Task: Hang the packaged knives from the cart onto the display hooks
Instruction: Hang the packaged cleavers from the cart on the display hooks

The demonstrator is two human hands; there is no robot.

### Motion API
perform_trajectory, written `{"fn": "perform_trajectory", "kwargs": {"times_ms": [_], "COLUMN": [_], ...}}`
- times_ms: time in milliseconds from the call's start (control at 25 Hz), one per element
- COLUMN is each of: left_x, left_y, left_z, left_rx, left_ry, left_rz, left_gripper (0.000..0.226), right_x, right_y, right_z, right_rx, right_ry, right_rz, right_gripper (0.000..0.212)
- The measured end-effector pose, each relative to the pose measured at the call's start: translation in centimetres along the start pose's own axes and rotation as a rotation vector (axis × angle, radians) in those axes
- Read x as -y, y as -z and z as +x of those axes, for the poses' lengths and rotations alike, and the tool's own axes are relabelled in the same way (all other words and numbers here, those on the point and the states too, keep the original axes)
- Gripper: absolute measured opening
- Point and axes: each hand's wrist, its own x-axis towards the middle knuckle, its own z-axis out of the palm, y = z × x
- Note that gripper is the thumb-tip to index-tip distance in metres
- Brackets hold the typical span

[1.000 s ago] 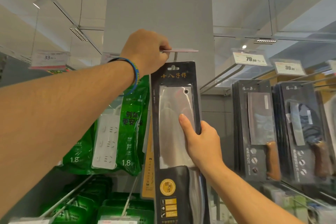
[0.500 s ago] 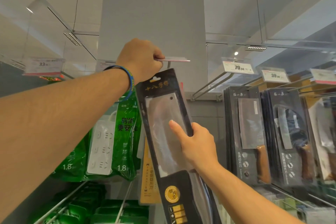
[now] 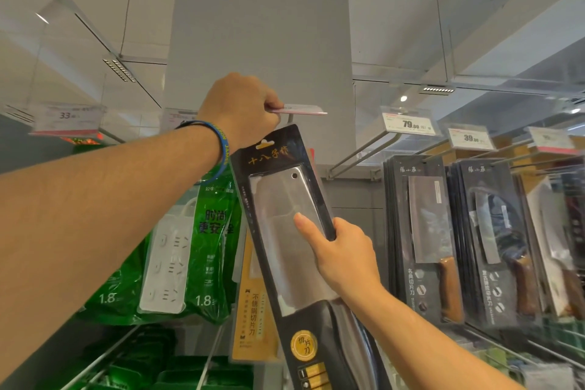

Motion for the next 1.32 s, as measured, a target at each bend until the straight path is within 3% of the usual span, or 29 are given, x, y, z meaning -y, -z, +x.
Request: {"fn": "perform_trajectory", "kwargs": {"times_ms": [80, 360, 560, 1040, 1120, 1240, 1320], "left_x": [0.1, 0.6, 0.9, 1.6, 1.5, 1.7, 1.5], "left_y": [-0.1, -0.6, -1.1, 0.1, 0.3, 0.4, 0.4], "left_z": [-0.1, -0.4, -0.7, 0.1, 0.3, 0.4, 0.4], "left_rx": [0.000, -0.018, -0.064, 0.017, 0.032, 0.079, 0.117], "left_ry": [-0.004, -0.027, -0.068, -0.125, -0.122, -0.121, -0.139], "left_rz": [-0.010, -0.048, -0.101, -0.101, -0.099, -0.081, -0.035], "left_gripper": [0.027, 0.027, 0.027, 0.025, 0.024, 0.026, 0.030], "right_x": [-0.5, -0.2, 0.0, 0.7, 0.6, 0.1, -0.2], "right_y": [0.4, -0.1, 0.0, -0.6, -0.6, -1.2, -2.3], "right_z": [-0.1, -0.7, -0.9, -0.9, -0.3, 0.7, 1.7], "right_rx": [-0.061, -0.045, -0.089, -0.089, -0.075, -0.010, -0.003], "right_ry": [-0.008, -0.044, -0.071, -0.090, -0.157, -0.304, -0.332], "right_rz": [0.024, 0.118, 0.166, 0.141, 0.159, 0.177, 0.196], "right_gripper": [0.074, 0.071, 0.090, 0.080, 0.081, 0.067, 0.072]}}
